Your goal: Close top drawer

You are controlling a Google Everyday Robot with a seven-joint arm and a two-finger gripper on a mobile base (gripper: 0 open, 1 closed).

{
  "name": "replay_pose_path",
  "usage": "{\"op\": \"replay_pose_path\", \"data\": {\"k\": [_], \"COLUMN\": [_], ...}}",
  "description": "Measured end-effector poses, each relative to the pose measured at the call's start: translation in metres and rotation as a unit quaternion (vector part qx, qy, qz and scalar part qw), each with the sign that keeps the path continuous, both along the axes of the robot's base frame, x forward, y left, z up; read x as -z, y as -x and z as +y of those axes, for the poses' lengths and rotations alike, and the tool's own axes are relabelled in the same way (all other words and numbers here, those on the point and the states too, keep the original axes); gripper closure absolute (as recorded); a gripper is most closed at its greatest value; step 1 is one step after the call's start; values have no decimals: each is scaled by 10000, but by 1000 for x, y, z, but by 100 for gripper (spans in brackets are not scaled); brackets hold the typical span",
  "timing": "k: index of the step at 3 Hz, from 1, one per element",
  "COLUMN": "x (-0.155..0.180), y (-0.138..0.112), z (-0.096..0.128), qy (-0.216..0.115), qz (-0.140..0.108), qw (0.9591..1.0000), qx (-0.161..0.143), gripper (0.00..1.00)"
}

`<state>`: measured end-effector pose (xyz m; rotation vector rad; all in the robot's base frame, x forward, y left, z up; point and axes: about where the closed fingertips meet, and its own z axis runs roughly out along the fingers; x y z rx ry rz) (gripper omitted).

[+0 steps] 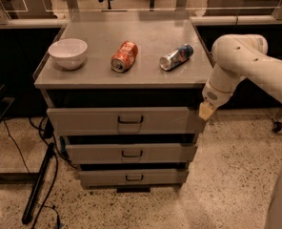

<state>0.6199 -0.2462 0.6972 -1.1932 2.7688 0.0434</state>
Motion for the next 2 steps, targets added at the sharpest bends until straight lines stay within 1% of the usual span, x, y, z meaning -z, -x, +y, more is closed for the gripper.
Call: {"op": "replay_pose_path", "data": {"k": [1, 2], "x": [-16, -33], "y": [42, 94], "z": [-20, -49], "qy": [-173, -222], "qz": [498, 1022], "qw": [9986, 9945], "qx": [-80, -46], "gripper": [100, 100]}}
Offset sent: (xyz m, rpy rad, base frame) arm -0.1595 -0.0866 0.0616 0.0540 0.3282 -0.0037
